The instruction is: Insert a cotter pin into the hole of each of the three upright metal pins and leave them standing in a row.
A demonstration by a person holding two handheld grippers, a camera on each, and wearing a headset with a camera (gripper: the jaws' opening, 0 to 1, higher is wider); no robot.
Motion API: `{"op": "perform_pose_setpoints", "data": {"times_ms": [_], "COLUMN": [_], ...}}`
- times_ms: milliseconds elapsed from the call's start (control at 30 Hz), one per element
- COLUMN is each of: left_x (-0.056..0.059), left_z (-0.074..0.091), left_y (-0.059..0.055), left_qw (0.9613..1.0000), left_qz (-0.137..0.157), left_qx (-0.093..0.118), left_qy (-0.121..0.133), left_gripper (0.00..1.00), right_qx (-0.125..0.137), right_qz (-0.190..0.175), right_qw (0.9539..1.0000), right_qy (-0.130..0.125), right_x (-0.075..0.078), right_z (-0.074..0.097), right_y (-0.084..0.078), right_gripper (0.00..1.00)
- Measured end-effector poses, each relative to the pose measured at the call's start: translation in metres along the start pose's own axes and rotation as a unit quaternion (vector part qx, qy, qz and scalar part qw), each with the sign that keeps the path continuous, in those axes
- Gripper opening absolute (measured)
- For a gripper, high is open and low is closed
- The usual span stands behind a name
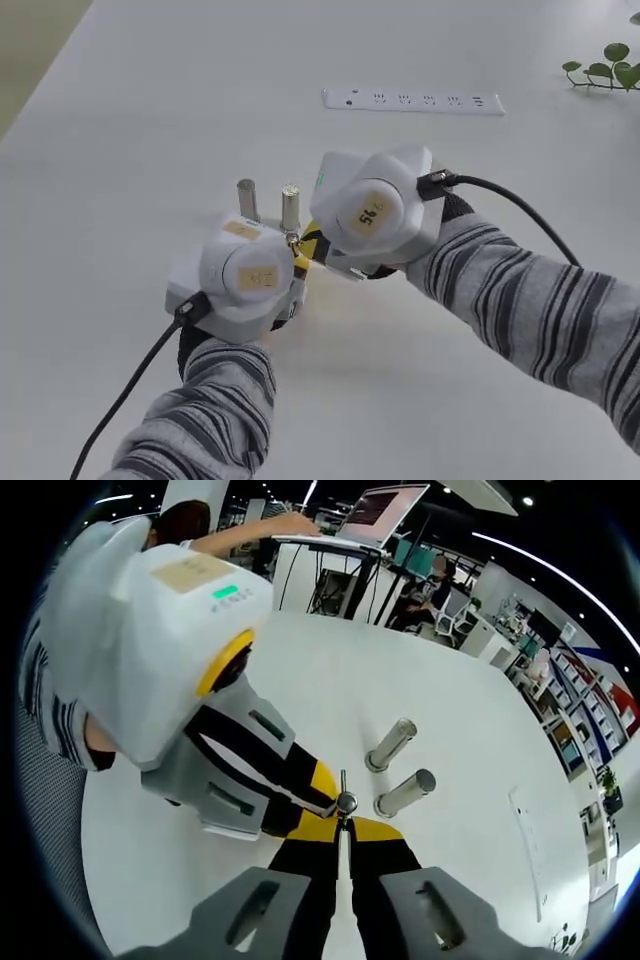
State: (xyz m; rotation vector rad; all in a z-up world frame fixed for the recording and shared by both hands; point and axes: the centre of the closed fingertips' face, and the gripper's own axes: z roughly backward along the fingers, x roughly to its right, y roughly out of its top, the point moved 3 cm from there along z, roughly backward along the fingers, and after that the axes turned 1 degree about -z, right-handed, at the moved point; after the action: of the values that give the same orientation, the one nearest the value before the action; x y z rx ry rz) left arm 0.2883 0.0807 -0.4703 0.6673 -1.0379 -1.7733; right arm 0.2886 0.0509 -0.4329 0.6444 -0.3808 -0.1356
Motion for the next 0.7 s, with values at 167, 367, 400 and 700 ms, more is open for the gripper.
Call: {"op": "perform_pose_setpoints", "data": {"times_ms": [167, 367, 400, 700], "left_x": [0.000, 0.000, 0.000, 0.000], "left_z": [0.000, 0.000, 0.000, 0.001], "left_y": [0.000, 0.000, 0.000, 0.000], "left_qw": [1.0000, 1.0000, 1.0000, 1.0000], "left_qz": [0.001, 0.004, 0.004, 0.005], "left_qx": [0.000, 0.000, -0.001, -0.001], "left_qy": [0.001, 0.002, 0.002, 0.004], "left_gripper": [0.05, 0.05, 0.05, 0.05], "right_qx": [0.000, 0.002, 0.002, 0.005], "right_qz": [-0.018, -0.016, -0.017, -0.013], "right_qw": [0.9998, 0.9999, 0.9999, 0.9999], "right_qy": [0.004, 0.002, 0.001, -0.006], "right_x": [-0.001, -0.002, -0.002, 0.000], "right_z": [0.003, 0.008, 0.008, 0.010], "right_y": [-0.003, -0.004, -0.004, -0.002], "right_gripper": [0.01, 0.01, 0.01, 0.00]}}
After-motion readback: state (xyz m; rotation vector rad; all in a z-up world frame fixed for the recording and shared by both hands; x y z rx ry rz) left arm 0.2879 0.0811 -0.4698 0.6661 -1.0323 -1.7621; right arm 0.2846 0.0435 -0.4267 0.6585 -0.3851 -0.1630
